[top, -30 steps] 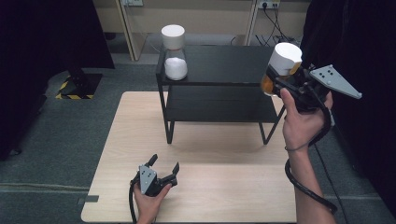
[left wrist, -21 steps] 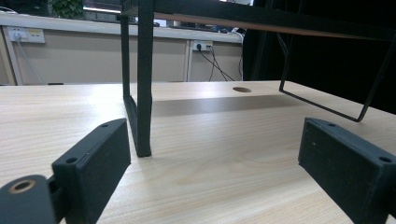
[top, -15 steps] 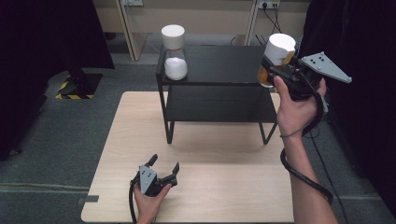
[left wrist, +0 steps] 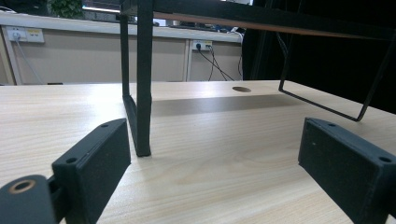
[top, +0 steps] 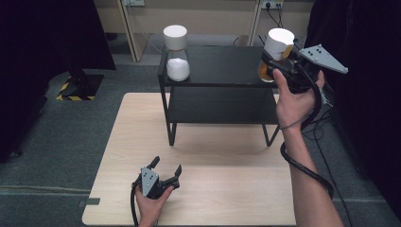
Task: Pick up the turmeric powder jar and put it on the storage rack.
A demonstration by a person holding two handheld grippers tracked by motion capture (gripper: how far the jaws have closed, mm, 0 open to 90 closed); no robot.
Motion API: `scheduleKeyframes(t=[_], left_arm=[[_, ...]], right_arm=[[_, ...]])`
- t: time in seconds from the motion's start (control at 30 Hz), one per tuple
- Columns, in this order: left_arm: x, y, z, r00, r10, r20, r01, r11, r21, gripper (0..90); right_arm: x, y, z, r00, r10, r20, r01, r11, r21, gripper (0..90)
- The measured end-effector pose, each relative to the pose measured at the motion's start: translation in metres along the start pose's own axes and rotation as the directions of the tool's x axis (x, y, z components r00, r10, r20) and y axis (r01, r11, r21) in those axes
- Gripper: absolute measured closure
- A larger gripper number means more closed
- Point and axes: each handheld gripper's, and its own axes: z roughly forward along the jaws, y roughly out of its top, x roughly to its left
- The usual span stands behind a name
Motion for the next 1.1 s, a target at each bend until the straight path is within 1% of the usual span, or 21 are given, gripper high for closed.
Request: scheduleKeyframes(t=[0.23,0.43,0.53,0.6,0.63,0.7,0.9,1.1], left_arm=[[0.0,0.0,0.0,1.0,0.0,0.0,0.0,1.0,0.001,8.6],[0.0,0.0,0.0,1.0,0.001,0.0,-0.001,1.0,0.001,8.6],[0.0,0.0,0.0,1.0,0.001,0.001,-0.001,1.0,0.001,8.7],[0.0,0.0,0.0,1.0,0.001,0.001,-0.001,1.0,0.002,8.6],[0.0,0.0,0.0,1.0,0.002,0.001,-0.002,1.0,0.002,8.6],[0.0,0.0,0.0,1.0,0.003,0.001,-0.003,1.0,0.0,8.7],[0.0,0.0,0.0,1.0,0.005,0.002,-0.005,1.0,0.003,8.7],[0.0,0.001,0.0,1.0,0.005,0.001,-0.005,1.0,0.003,8.7]], right_arm=[[-0.004,-0.001,0.009,1.0,0.003,0.001,-0.003,1.0,0.02,30.7],[-0.006,-0.003,0.012,1.0,0.008,0.003,-0.008,1.0,0.029,30.7],[-0.006,-0.004,0.013,1.0,0.004,0.0,-0.004,1.0,0.029,30.7],[-0.006,-0.006,0.013,0.9999,0.013,-0.004,-0.013,1.0,0.027,30.7],[-0.006,-0.007,0.014,0.9999,0.01,-0.003,-0.009,1.0,0.028,30.7],[-0.007,-0.011,0.014,0.9999,0.012,-0.003,-0.012,1.0,0.017,30.7],[-0.007,-0.013,0.015,1.0,0.002,-0.007,-0.002,1.0,0.009,30.5],[-0.008,-0.014,0.015,0.9999,0.004,-0.012,-0.004,1.0,0.007,30.3]])
